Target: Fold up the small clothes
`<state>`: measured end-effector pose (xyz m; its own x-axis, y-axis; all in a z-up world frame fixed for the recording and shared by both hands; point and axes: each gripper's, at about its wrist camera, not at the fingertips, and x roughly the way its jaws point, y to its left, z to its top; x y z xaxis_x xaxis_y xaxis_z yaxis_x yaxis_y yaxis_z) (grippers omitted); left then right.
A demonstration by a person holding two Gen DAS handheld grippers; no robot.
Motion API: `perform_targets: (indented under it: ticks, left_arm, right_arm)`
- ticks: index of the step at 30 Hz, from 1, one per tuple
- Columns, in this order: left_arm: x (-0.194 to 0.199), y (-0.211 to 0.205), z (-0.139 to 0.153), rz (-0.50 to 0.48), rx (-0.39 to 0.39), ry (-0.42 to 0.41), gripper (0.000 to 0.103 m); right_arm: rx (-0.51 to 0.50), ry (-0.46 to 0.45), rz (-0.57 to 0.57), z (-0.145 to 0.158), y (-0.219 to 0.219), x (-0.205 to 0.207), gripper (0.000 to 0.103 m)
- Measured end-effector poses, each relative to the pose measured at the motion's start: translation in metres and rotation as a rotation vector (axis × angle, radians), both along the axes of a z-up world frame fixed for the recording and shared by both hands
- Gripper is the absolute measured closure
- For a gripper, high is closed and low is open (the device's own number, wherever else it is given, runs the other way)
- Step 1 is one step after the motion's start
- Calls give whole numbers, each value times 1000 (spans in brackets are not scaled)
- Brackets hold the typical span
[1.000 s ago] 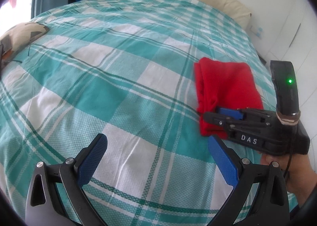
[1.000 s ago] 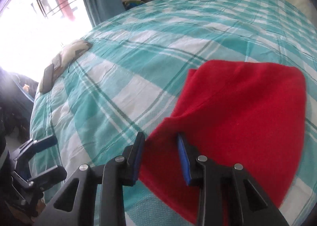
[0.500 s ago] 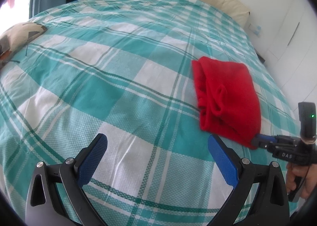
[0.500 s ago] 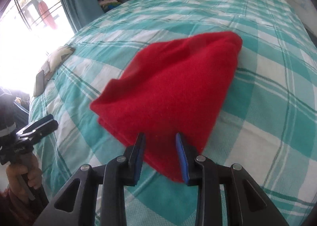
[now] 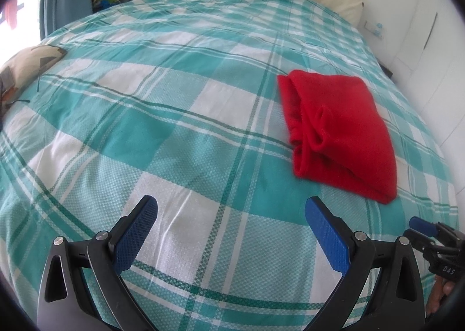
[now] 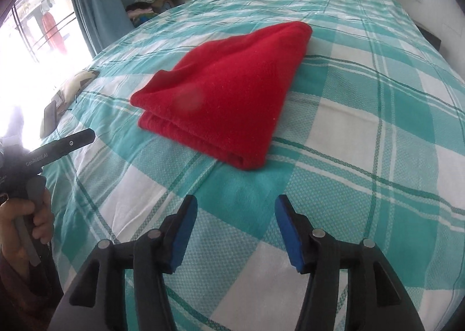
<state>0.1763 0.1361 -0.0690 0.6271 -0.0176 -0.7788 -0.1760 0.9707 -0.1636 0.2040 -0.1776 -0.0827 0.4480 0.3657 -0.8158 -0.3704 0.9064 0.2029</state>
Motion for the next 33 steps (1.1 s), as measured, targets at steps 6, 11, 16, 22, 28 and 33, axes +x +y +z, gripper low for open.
perform_targets:
  ticks: [6,11,16,22,28,33]
  left_arm:
    - [0,-5,1,-8,60,-6,1]
    - [3,-8,-1,-22,78,10,1]
    - [44,-10,25,-136,-128,-27,1]
    - [147,-40,8,-224,-232,98,1]
    - [176,-39,-29,-176,-99,196,1]
    - [178,-33,-36,-187,-183,190,2]
  right_arm:
    - [25,15,-32,-9,-5,-8,47]
    - [37,7,-35,-10,-7,-9,47]
    - [57,-18,-79,-4,-19,10,47]
    - [206,-66,-211,16,-45,80,43]
    - [387,48,-255,-2,-41,152,40]
    - [407,136,-202,-28,-9,188,40]
